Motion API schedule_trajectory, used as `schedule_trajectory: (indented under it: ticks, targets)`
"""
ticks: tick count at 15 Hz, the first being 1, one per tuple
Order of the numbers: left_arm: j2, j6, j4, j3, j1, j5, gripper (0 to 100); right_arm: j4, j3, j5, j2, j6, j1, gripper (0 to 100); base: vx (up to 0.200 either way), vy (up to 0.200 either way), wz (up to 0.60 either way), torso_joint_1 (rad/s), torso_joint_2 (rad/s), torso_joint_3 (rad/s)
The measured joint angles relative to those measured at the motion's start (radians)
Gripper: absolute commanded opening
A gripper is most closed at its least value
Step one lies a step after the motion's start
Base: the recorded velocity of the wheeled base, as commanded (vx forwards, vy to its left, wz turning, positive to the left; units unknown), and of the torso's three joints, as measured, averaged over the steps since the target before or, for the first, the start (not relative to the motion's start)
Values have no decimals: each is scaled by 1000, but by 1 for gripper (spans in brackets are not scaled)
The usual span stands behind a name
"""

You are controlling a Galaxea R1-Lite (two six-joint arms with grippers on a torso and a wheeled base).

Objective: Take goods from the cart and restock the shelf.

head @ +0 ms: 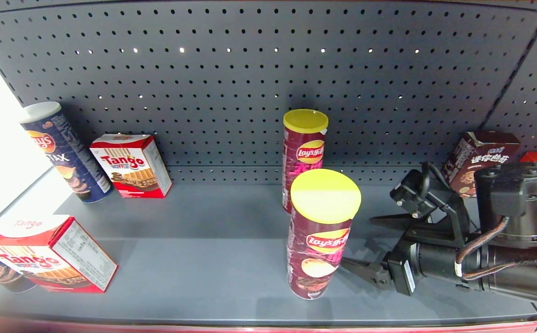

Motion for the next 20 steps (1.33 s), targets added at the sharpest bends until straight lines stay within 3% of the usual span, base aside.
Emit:
schedule_trajectory:
  ticks: [15, 20]
  targets:
    - [0, -1, 0, 0, 0, 1, 100, -14, -7, -9, 4, 2, 4, 100, 0, 0, 0, 0, 0, 0]
    - [0, -1, 0, 0, 0, 1, 100, -44, 19, -21, -105, 10, -100, 100, 0, 0, 0, 0, 0, 0]
